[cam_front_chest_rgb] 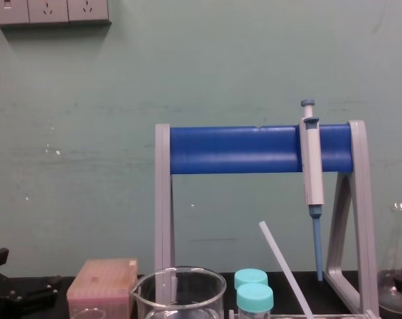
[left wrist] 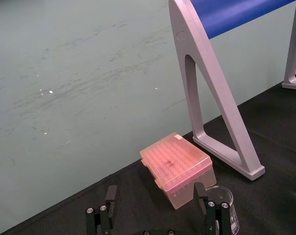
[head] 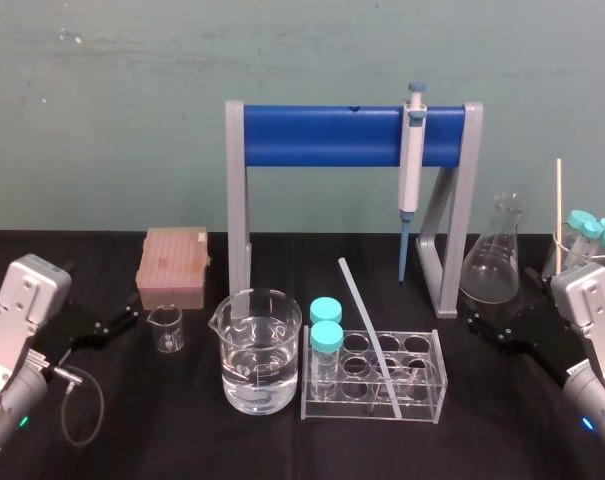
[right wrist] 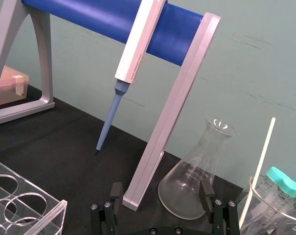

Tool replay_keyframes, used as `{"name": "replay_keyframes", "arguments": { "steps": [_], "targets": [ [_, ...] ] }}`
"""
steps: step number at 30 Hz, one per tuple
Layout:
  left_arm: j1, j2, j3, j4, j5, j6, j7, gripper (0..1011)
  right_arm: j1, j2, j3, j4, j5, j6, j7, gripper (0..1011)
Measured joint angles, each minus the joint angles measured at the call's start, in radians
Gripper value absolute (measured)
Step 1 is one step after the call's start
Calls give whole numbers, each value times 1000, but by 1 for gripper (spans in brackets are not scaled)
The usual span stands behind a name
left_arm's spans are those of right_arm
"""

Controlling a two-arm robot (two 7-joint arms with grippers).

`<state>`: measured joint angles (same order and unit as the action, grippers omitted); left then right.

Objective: Pick up the stirring rod with one hand, then place it down.

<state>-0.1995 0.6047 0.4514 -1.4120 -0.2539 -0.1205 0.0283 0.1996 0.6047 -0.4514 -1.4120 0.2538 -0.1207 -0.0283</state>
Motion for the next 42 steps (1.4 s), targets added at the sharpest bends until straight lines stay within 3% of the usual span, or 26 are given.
{"name": "replay_keyframes", "arguments": {
  "steps": [42],
  "targets": [
    [0, 0, 0, 0, 0, 0, 0, 1000, 0, 0, 0, 0, 0, 0, 0, 1003]
  ]
}}
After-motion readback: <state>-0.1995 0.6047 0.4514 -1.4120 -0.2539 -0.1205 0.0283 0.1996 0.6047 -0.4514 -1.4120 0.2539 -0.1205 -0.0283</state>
